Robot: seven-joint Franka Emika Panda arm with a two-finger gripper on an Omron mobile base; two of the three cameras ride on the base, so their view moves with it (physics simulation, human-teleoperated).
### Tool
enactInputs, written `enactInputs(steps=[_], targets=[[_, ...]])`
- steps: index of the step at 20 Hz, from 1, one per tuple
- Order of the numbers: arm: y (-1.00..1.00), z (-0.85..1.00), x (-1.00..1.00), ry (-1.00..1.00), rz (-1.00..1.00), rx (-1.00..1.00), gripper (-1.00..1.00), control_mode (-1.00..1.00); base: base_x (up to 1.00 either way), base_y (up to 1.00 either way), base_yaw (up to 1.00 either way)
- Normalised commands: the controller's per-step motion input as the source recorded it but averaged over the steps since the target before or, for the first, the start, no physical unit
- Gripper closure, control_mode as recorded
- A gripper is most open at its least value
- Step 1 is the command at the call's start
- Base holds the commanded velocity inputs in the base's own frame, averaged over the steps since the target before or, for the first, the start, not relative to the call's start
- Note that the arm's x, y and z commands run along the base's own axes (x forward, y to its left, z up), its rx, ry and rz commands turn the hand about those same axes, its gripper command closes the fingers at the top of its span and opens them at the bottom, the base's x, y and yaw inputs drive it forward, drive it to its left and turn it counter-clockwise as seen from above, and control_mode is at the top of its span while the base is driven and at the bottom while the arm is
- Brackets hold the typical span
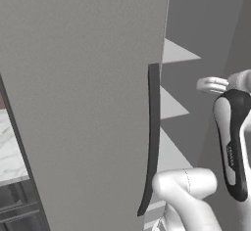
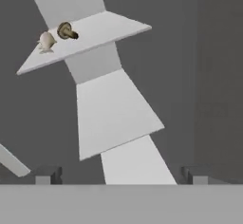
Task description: Take the chicken drumstick, mushroom, and fish from the freezer and place them in the bowl on the counter.
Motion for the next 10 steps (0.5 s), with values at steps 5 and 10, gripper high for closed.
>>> enactInputs(steps=[5,10], targets=[[0.05,0.83,0.0,-0.04,0.26,-0.23,-1.0,-1.0,0.0,0.0,0.0],[0.04,0.51,0.0,-0.13,0.18,-0.2,-1.0,-1.0,0.0,0.0,0.0]])
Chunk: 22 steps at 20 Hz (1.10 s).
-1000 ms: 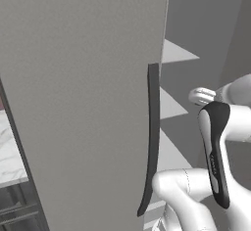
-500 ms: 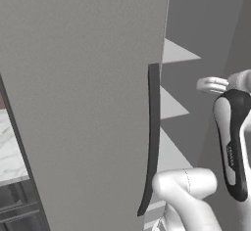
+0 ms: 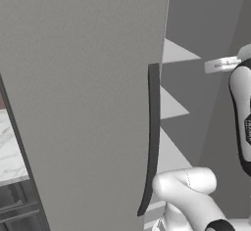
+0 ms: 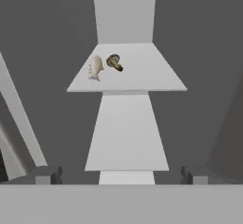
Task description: Take the chicken drumstick, mushroom, and fish from the freezer and place them in the bowl on the counter.
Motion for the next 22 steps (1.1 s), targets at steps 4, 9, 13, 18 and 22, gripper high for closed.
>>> enactInputs(steps=[4,9,13,18,22], targets=[[0.05,0.01,0.13,-0.09,0.09,-0.12,-1.0,-1.0,0.0,0.0,0.0],[0.04,-0.05,0.42,-0.08,0.03,-0.04,-1.0,-1.0,0.0,0.0,0.0],[0.09,0.0,0.54,-0.11,0.0,0.0,-1.0,-1.0,0.0,0.0,0.0],[0.14,0.0,0.72,-0.03,0.0,0.0,-1.0,-1.0,0.0,0.0,0.0],[0.17,0.03,0.76,0.02,0.0,0.0,-1.0,-1.0,0.0,0.0,0.0]])
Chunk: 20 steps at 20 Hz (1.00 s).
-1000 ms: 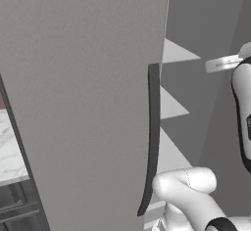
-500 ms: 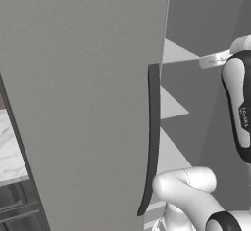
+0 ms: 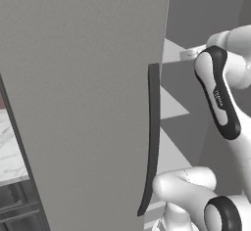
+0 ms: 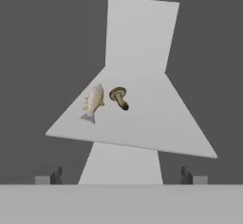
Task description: Take the chicken drumstick, mushroom, and fish from the freezer and place them in the bowl on the counter.
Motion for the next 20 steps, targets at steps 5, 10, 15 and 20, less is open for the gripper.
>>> enactInputs(steps=[5,10,15,20], targets=[[0.03,0.0,0.77,0.01,0.02,0.0,-1.0,-1.0,0.0,0.0,0.0],[0.02,0.0,0.66,0.0,0.01,0.0,-1.0,-1.0,0.0,0.0,0.0],[0.12,0.0,0.51,0.01,0.0,0.0,-1.0,-1.0,0.0,0.0,0.0],[0.17,0.0,0.44,0.09,0.0,-0.02,-1.0,-1.0,0.0,0.0,0.0]])
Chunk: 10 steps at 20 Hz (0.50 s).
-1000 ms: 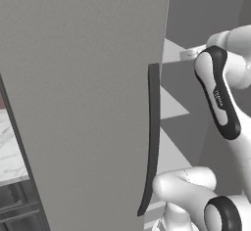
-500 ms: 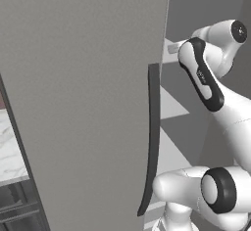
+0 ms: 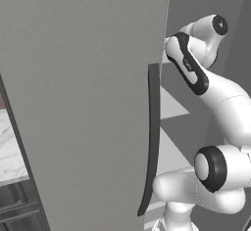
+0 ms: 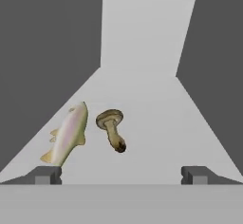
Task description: Take the chicken drumstick, mushroom, and fish from the freezer and place them in the bowl on the counter.
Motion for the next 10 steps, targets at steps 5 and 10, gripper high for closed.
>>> enactInputs(steps=[5,10], targets=[[0.1,-0.02,0.22,0.21,0.0,-0.04,-1.0,-1.0,0.0,0.0,0.0],[0.02,-0.2,0.13,0.12,0.0,-0.01,-1.0,-1.0,0.0,0.0,0.0]])
